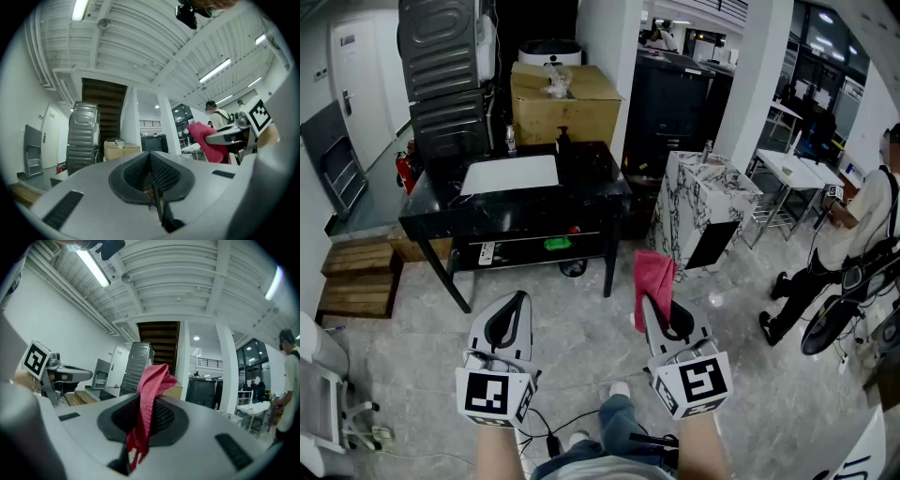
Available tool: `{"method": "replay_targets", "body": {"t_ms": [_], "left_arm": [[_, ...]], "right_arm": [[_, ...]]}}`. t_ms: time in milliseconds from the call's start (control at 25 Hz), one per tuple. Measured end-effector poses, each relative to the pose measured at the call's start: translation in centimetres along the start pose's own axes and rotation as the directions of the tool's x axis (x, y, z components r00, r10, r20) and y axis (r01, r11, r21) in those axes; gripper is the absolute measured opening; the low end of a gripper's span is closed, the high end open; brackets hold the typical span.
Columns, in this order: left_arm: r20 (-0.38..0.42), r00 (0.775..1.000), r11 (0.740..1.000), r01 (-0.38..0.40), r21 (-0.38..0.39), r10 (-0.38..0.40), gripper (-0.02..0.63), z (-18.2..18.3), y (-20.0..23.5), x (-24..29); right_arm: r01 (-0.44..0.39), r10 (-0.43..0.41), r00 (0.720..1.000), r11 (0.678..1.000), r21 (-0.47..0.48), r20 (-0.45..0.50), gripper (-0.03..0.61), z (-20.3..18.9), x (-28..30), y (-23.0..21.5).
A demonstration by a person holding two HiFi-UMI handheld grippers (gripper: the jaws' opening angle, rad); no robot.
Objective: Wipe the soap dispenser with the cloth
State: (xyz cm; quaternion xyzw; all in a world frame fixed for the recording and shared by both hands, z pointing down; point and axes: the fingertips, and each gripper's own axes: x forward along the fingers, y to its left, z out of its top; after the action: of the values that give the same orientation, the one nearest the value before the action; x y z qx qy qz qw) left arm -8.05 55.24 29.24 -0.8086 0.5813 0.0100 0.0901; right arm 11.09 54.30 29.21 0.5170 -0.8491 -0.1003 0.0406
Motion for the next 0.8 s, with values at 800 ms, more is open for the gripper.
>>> {"method": "replay_targets", "body": {"t_ms": [800], "left_arm": [[0.045, 0.992, 0.993, -0.12, 0.023, 0.119, 0.034, -2.5, 5.3, 21.7]], "right_arm": [[-0.117, 0.117, 0.992, 0.993, 0.006, 0.037, 0.055, -3.7, 20.4, -10.6]]}}
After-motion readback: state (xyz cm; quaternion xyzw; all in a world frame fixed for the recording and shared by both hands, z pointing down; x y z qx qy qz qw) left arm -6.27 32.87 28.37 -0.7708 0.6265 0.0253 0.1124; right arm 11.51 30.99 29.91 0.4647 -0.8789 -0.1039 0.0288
